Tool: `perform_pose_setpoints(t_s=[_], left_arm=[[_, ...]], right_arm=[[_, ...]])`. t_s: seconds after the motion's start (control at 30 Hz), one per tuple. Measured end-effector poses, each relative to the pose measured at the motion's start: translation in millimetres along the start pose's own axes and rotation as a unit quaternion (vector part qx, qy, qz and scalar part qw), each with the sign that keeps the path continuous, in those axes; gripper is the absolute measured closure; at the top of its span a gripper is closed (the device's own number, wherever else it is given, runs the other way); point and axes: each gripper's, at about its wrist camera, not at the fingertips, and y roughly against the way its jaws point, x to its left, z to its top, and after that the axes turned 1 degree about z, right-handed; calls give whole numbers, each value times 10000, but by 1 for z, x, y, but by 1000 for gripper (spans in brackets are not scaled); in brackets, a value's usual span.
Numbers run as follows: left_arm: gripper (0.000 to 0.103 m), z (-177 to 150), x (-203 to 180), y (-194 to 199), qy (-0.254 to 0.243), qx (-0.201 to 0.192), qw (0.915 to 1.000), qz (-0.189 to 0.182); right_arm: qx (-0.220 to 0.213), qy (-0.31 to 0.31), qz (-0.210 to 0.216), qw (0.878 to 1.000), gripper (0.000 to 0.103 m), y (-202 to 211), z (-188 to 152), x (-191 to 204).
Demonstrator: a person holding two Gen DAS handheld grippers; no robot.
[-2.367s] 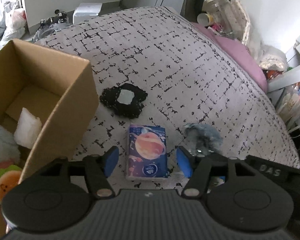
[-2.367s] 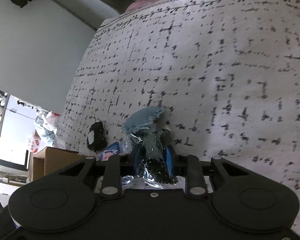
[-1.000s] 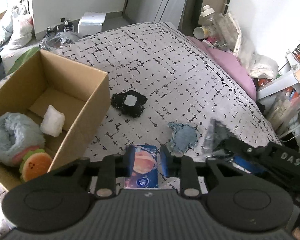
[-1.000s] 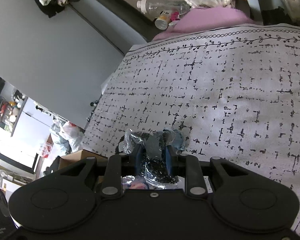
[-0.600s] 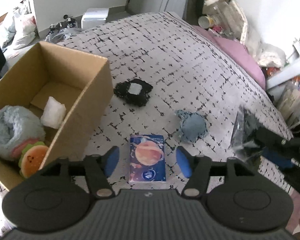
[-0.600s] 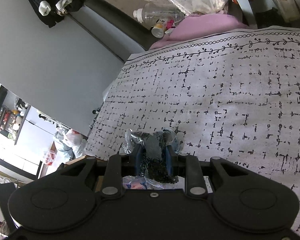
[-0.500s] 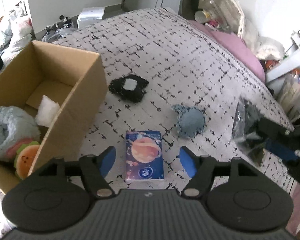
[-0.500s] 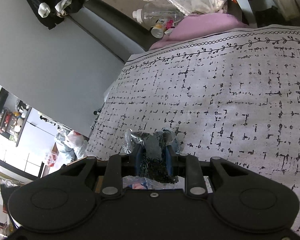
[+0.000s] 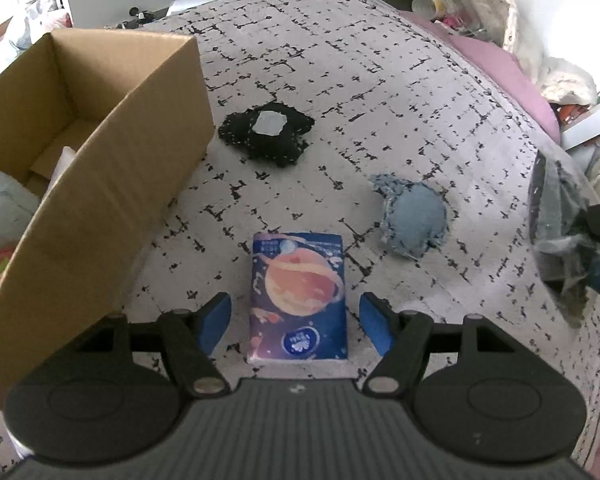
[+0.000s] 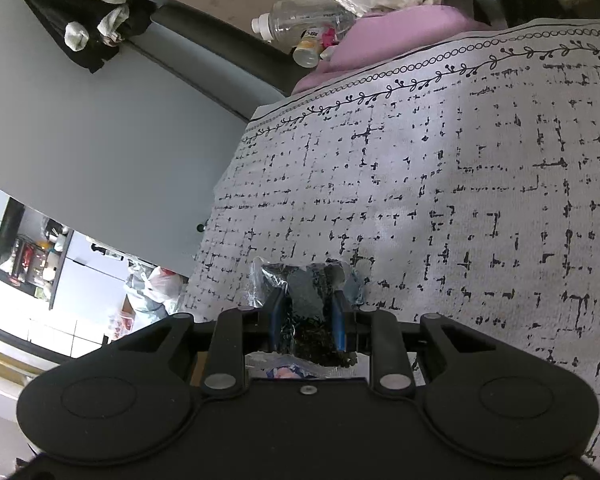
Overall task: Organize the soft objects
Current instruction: 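Lift and carry the tissue pack and plastic bag toward the box with both grippers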
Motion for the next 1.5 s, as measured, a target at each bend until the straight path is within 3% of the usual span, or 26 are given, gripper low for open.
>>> perform_pose_setpoints(t_s=[0.17,0.23,0.67,1.17,1.5], left_arm=[[41,0,0,-5,-22,-14,9999,-107],[53,-1,0,-6,-32,-4,10000,-83],[53,5,6,27,44,-292,9992,-254],[53,20,13,86,-86,-704,9963,-493],[53,33,39,122,52,-1035,9933,-510]], right_arm=[[3,88,-38,10000,78,-3,1,4],[8,116,-76,9999,78,-4,0,5],[30,365,-133,9992,78,-7,-3,18],[-364,679,338,9965,78,12,-5,55],[-472,940,691,9921,78,20,-12,85]])
